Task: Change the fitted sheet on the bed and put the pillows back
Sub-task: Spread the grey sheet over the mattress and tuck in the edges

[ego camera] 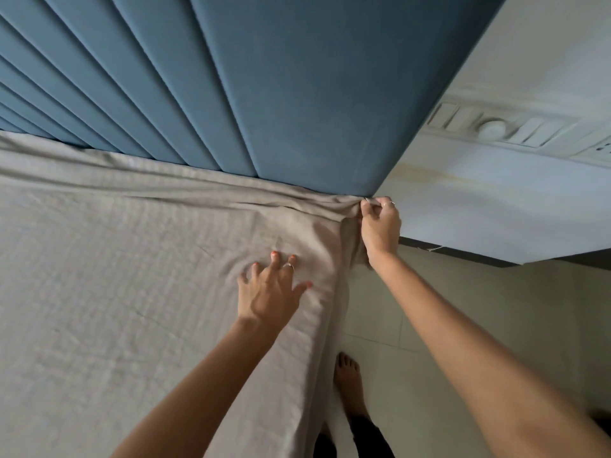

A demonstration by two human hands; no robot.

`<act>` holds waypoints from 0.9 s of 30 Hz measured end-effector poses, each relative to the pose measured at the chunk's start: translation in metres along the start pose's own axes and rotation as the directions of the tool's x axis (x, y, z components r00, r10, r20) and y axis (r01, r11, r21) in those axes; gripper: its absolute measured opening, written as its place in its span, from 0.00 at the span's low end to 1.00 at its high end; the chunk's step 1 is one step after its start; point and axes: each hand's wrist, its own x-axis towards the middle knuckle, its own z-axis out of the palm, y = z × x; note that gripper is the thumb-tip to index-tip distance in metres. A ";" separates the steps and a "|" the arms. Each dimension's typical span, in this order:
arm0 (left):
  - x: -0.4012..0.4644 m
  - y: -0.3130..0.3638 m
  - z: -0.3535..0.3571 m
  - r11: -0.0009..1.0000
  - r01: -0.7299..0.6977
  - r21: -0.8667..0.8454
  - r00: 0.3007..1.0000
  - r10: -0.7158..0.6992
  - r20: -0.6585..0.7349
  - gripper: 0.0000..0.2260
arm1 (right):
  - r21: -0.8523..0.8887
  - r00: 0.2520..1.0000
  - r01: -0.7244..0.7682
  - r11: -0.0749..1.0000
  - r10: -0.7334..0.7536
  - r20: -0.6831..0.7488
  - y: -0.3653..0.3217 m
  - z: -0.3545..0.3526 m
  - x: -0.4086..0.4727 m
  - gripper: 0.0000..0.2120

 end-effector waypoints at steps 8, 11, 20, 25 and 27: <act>0.046 0.011 -0.016 0.981 -0.194 -0.029 0.960 0.184 -0.213 0.23 | -0.127 0.857 0.019 0.992 0.049 0.514 0.032 -0.038 0.019 0.23; 0.058 0.012 -0.019 0.979 -0.205 -0.005 0.951 0.198 -0.239 0.22 | -0.312 0.919 0.077 0.947 0.054 0.390 0.035 -0.043 0.018 0.19; 0.085 0.017 -0.030 0.982 -0.178 -0.061 0.961 0.160 -0.225 0.18 | -0.237 0.926 0.241 0.941 -0.150 0.347 0.015 -0.020 -0.001 0.06; 0.087 0.011 -0.024 0.987 -0.163 0.004 0.970 0.161 -0.180 0.21 | -0.227 0.816 0.384 0.895 -0.214 0.537 0.017 -0.004 -0.012 0.21; 0.090 0.007 -0.021 0.988 -0.156 0.005 0.980 0.155 -0.124 0.24 | -0.232 0.799 0.422 0.877 -0.238 0.552 0.020 0.002 -0.016 0.25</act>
